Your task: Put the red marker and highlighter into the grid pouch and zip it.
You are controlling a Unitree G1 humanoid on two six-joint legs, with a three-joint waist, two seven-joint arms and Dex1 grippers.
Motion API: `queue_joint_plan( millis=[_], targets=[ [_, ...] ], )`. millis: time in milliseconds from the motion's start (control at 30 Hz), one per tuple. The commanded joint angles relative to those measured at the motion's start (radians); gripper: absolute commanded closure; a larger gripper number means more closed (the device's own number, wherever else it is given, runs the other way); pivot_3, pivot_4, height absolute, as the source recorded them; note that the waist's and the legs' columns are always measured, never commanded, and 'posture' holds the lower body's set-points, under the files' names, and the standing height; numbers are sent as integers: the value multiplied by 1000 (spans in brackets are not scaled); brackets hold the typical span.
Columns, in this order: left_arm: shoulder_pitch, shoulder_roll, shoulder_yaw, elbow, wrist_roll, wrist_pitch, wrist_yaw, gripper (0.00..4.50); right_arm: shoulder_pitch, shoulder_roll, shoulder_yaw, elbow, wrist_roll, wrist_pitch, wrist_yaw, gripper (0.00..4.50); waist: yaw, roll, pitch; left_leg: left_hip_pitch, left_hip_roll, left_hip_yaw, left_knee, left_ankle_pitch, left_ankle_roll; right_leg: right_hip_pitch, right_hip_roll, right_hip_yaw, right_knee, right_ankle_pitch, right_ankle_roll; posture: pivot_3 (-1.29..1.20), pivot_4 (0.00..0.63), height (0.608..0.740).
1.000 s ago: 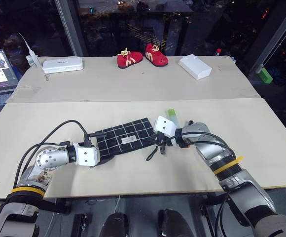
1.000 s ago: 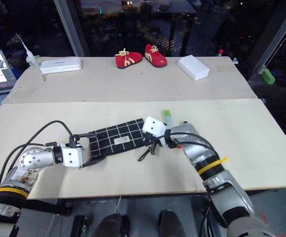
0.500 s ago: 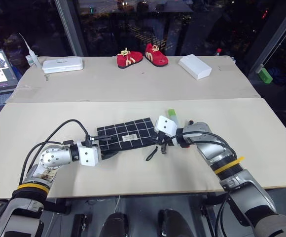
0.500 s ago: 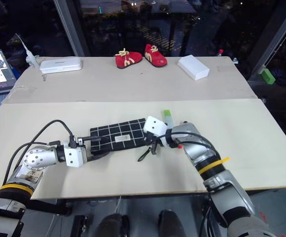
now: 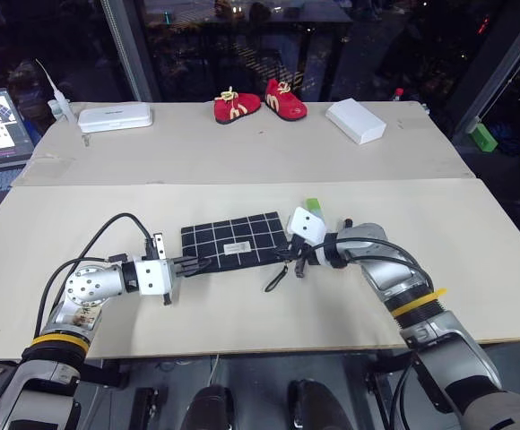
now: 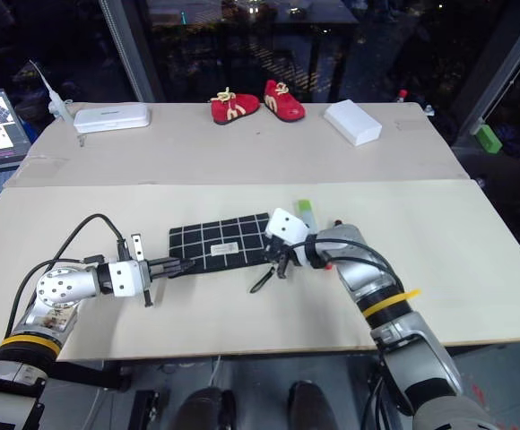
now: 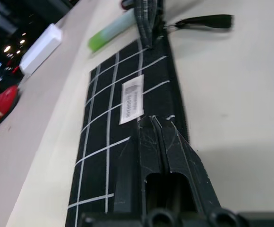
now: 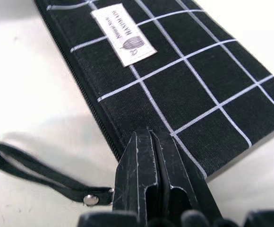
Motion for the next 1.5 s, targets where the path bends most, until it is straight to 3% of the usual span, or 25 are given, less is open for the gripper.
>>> queue_joint_plan(
  millis=[33,233,400,633,800,1133,1233,1400,1500],
  targets=[
    [5,-4,29,-39,-42,49,-2,4500,-47,4,-95,-60,96,110,5,3367,0,0,0,0,0,0,0,0,0,0,0,0,0,0,0,0,150,740],
    [31,-38,75,-99,-115,166,22,4500,-90,-23,-222,-183,303,344,67,1363,-1,0,0,-1,1,-2,0,0,0,0,0,0,0,0,0,0,150,740],
    [39,-59,113,-167,-157,254,29,4500,-94,-64,-228,-205,305,322,58,1363,1,0,0,-1,0,-4,0,0,0,1,0,-1,-1,0,0,0,150,740],
    [23,24,207,-180,-181,319,7,4500,-75,-47,-245,-188,284,250,-32,1363,-6,0,0,-1,0,-4,0,0,0,0,1,-1,-1,0,0,0,150,740],
    [58,73,227,-200,-181,332,-43,4500,-36,-45,-207,-194,268,229,-47,9,-3,0,0,-1,0,-4,0,0,0,0,0,-1,-1,0,0,0,150,740],
    [137,96,227,-214,-144,308,-88,4500,15,4,-99,-164,210,163,-62,9,-2,0,0,-1,0,-2,0,0,0,-1,0,-1,-1,0,0,0,150,740],
    [144,95,238,-214,-165,334,-91,3768,0,26,-87,-99,173,131,-89,0,-2,0,0,-1,0,-2,0,0,0,-1,0,-1,0,0,0,0,150,740],
    [153,94,257,-230,-209,376,-111,1848,-29,51,-82,-29,155,120,-89,0,-2,0,0,-1,0,-2,0,0,0,-1,0,0,-1,0,0,0,150,740],
    [160,95,263,-235,-207,374,-119,668,-47,65,-82,4,145,102,-91,805,-3,0,0,-1,0,-2,0,0,0,-1,0,0,-1,0,0,0,150,740]
  ],
)
